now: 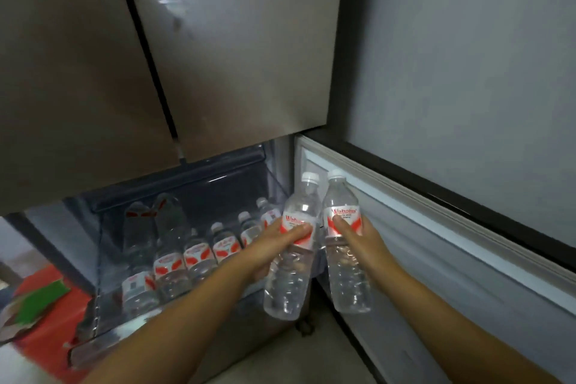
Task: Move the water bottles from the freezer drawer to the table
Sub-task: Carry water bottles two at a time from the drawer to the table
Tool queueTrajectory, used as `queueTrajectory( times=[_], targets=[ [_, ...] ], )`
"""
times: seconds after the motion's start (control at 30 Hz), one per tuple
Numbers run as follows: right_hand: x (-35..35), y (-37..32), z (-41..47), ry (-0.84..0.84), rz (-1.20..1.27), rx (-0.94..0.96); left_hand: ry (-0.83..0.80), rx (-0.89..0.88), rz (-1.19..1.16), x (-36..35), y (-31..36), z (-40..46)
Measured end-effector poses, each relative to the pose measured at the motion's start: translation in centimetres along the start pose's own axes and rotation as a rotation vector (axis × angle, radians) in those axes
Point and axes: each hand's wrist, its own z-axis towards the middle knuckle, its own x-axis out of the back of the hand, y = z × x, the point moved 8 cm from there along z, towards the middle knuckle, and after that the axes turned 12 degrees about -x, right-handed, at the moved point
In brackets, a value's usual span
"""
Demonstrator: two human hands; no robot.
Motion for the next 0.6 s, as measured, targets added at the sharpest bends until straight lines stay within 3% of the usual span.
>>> queueTrajectory(
  times=[0.1,0.27,0.6],
  targets=[
    [2.8,0.9,-2.6,0.148,0.009,0.01,-0.051,-0.045,0.142,-2.1,-0.3,0.2],
    [5.3,4.5,-8.7,0.332,0.018,-0.076,-0.201,-0.055,0.178,-5.6,-1.4,-0.4],
    [9.5,15.6,-24.8,0.813,0.182,-0.212,-0.682,0.061,0.331,-18.0,-9.6,-7.7]
  ],
)
